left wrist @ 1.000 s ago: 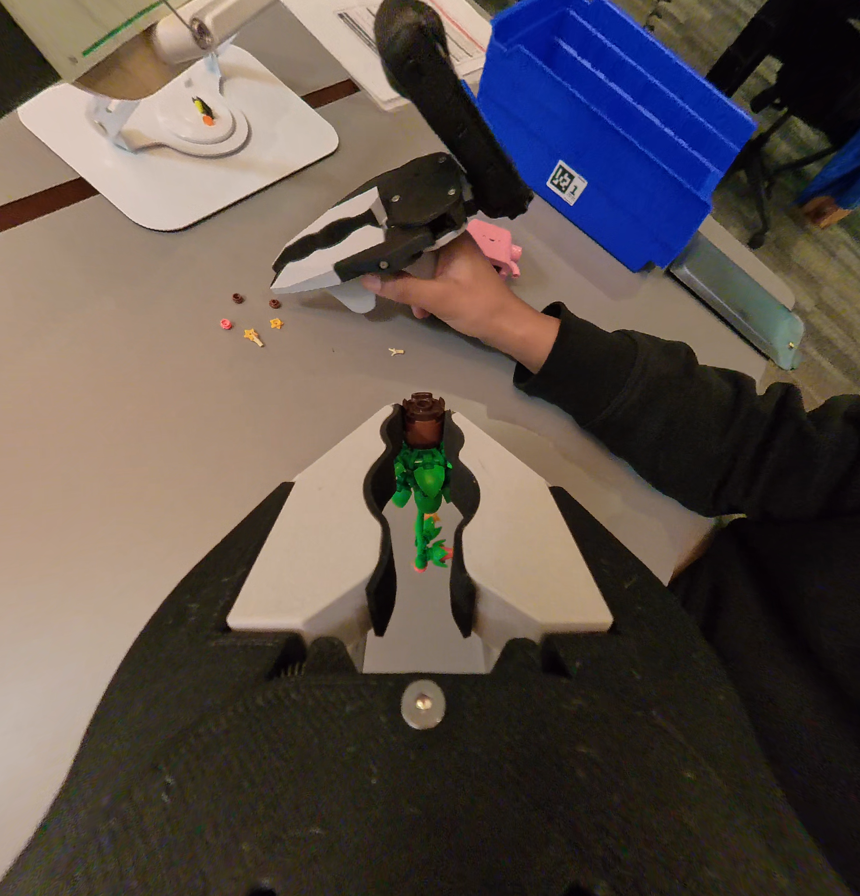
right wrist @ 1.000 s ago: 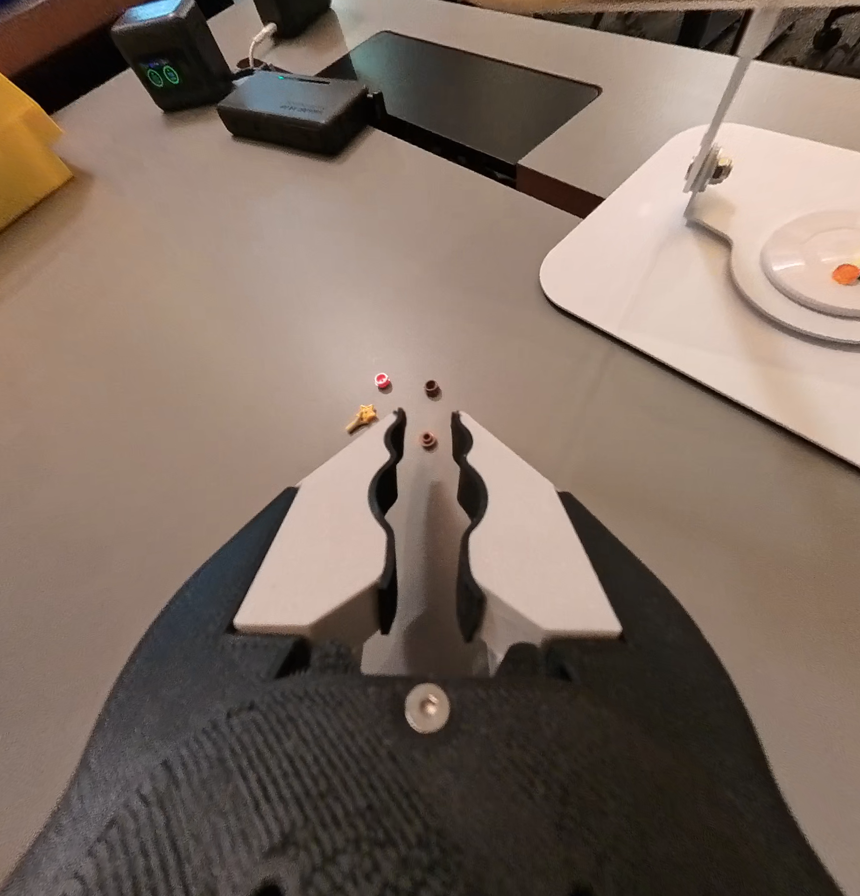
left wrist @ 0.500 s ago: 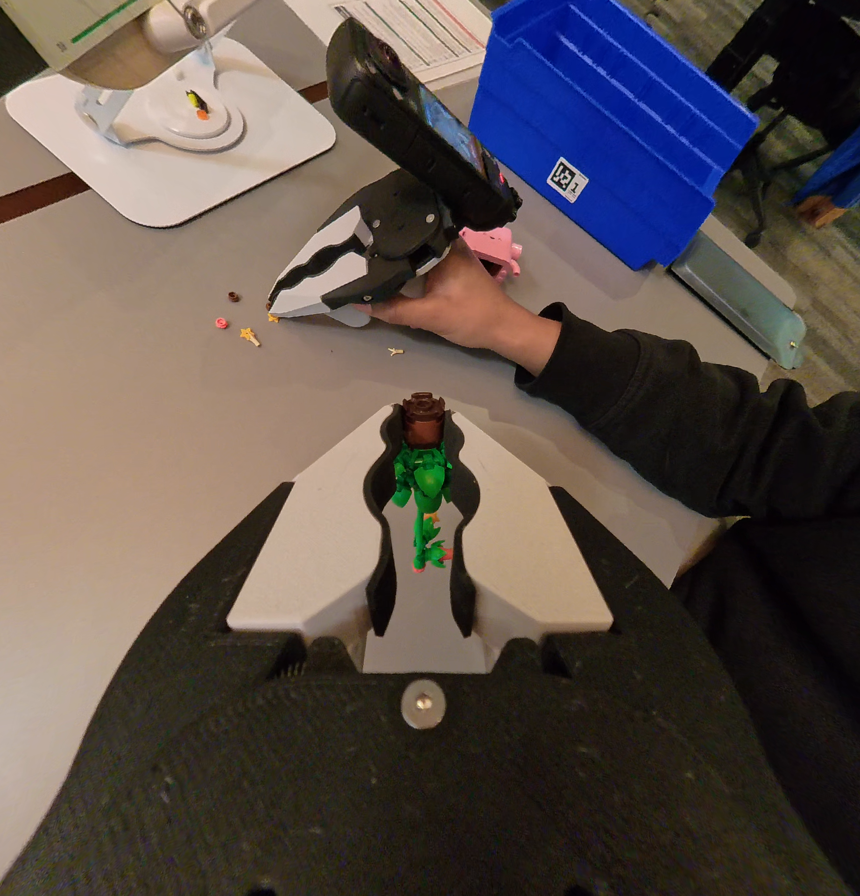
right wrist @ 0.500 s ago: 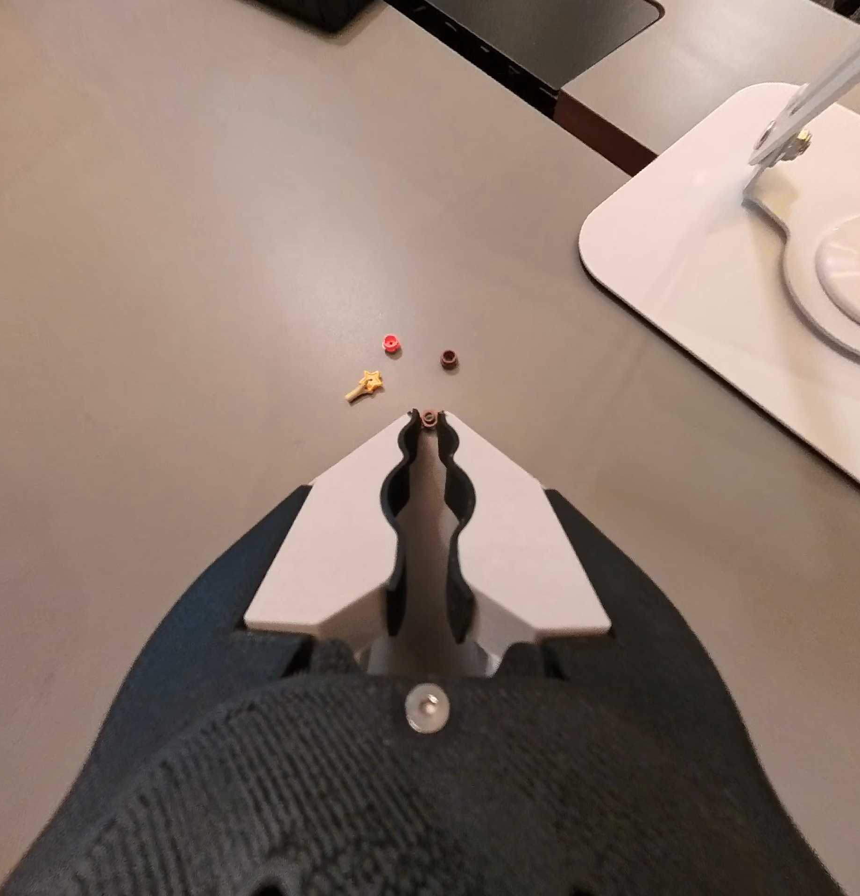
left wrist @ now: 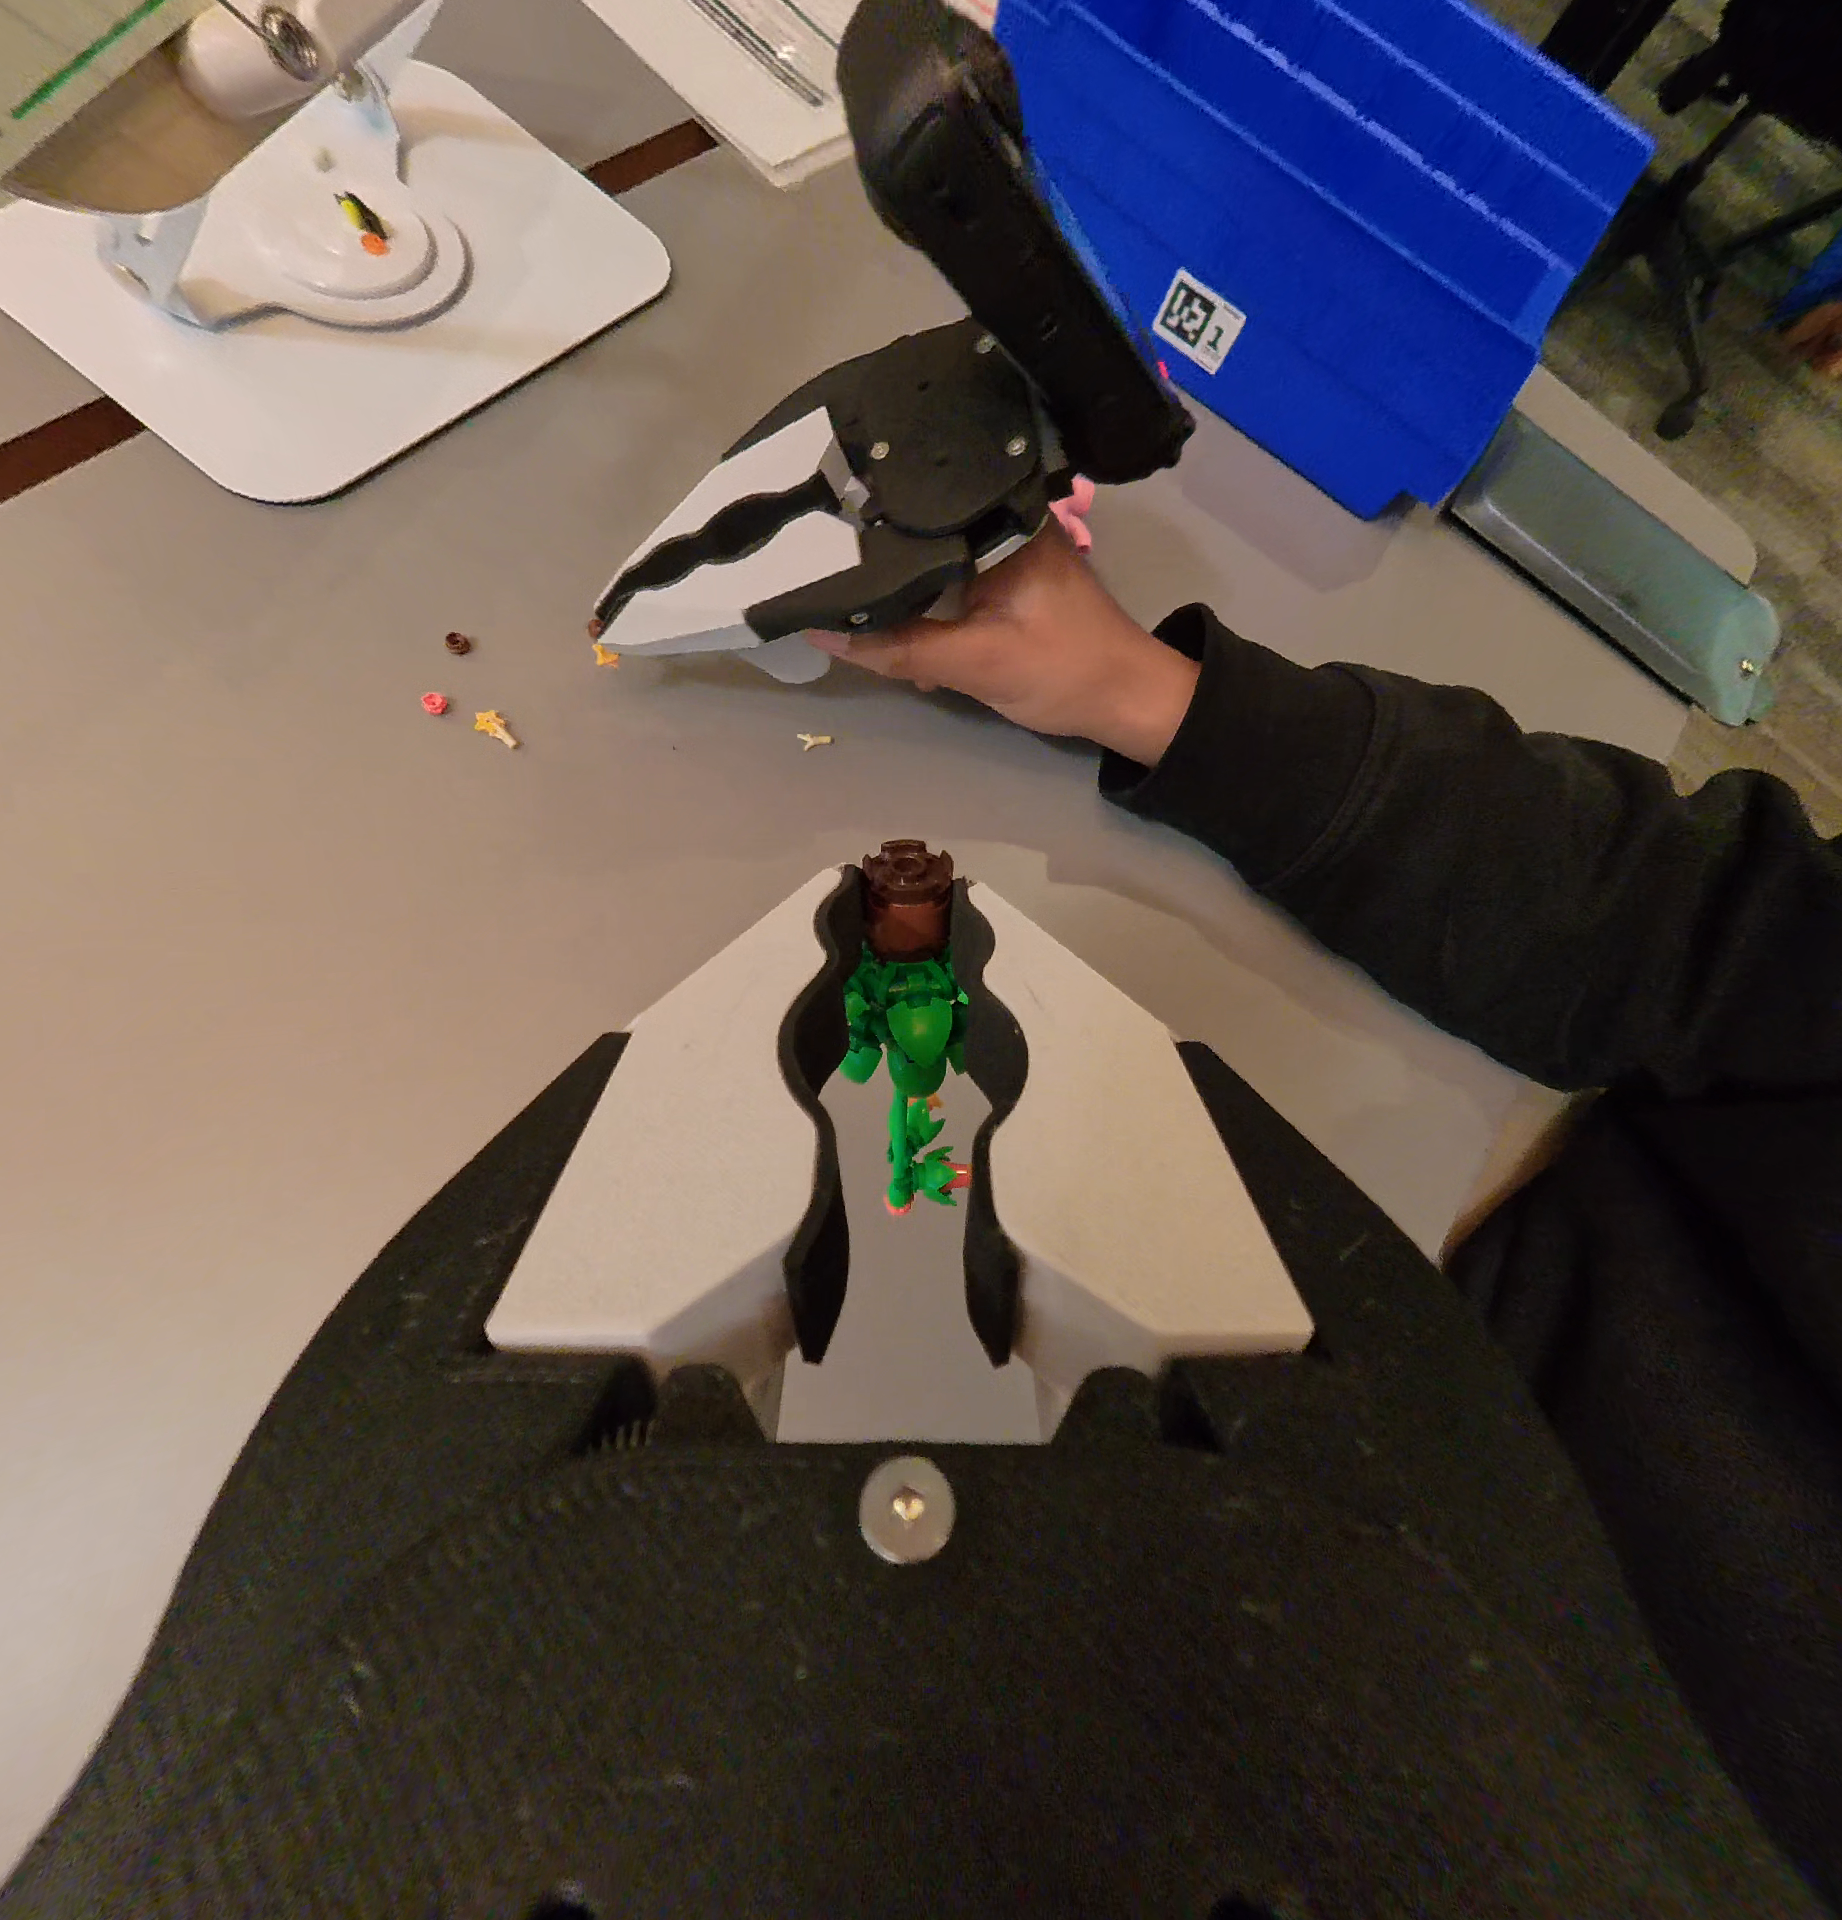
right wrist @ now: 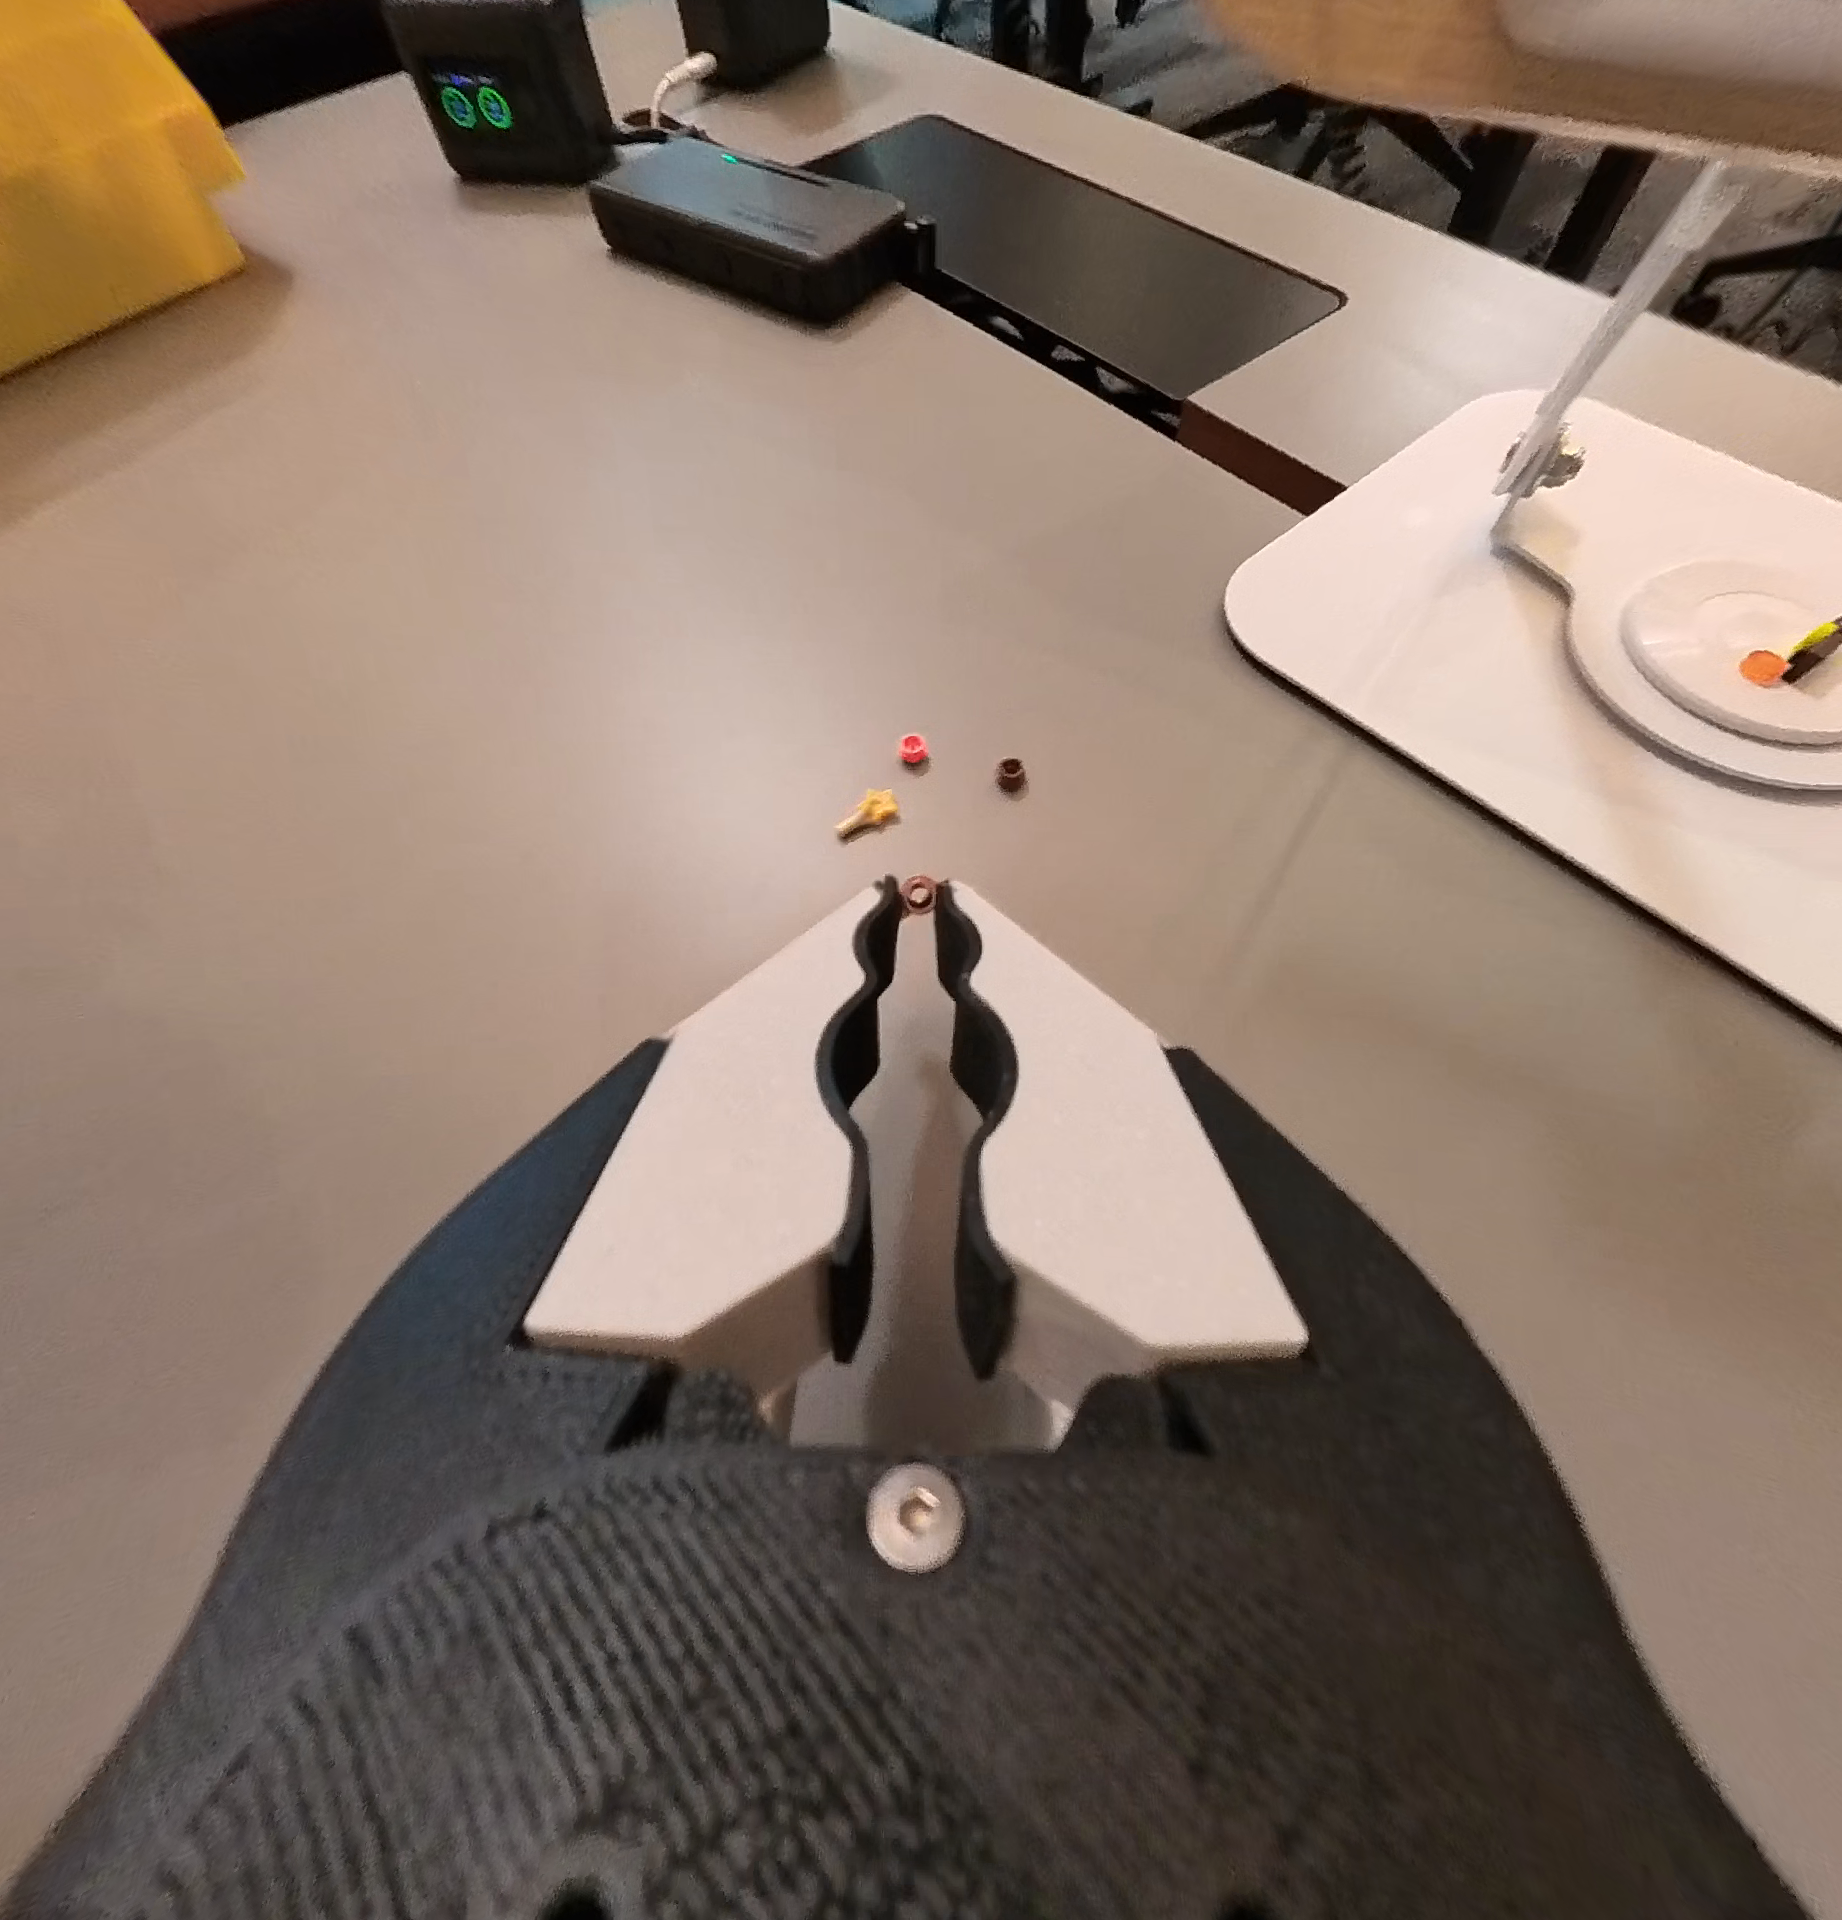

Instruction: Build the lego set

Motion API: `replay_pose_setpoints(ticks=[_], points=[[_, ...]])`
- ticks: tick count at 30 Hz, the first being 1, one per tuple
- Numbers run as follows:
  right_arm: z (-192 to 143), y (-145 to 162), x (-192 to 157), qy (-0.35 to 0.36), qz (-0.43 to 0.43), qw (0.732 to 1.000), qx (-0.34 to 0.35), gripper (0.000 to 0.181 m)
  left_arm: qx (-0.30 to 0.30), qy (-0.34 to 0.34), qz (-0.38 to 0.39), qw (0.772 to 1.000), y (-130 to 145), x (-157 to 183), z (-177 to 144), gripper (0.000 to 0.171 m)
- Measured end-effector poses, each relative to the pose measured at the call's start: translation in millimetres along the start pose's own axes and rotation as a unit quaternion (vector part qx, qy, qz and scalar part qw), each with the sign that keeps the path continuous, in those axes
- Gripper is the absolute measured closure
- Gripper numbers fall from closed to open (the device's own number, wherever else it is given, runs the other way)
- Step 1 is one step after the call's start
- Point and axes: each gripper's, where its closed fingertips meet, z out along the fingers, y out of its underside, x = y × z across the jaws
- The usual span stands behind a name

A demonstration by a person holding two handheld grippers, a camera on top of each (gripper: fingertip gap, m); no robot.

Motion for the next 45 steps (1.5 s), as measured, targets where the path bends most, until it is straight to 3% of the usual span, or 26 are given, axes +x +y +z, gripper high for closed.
replay_pose_setpoints(ticks=[7,11,13,20,25,37,45], points=[[-50.0,14.6,-53.2,-0.078,0.013,0.996,0.038,0.176,-0.027,0.013,-0.008,1.0,17.1,1.7,11.5,0.158],[-82.2,32.9,-96.3,-0.166,0.015,0.986,0.031,0.176,-0.041,0.018,-0.01,0.999,26.1,2.9,19.6,0.158],[-91.4,41.9,-103.2,-0.172,0.004,0.985,0.021,0.176,-0.047,0.018,-0.011,0.999,29.3,3.3,22.9,0.158],[-87.2,63.4,-108.3,-0.16,-0.071,0.984,-0.035,0.176,-0.059,0.019,-0.009,0.998,33.9,4.9,29.5,0.158],[-77.1,77.3,-101.2,-0.111,-0.104,0.985,-0.079,0.176,-0.057,0.021,-0.009,0.998,34.3,4.0,29.0,0.158],[-80.1,67.7,-68.4,-0.061,-0.019,0.996,-0.055,0.166,-0.058,0.02,-0.007,0.998,35.5,3.8,27.0,0.158],[-80.4,70.5,-65.0,-0.055,-0.024,0.996,-0.061,0.168,-0.056,0.019,-0.006,0.998,34.9,3.9,25.5,0.158]])
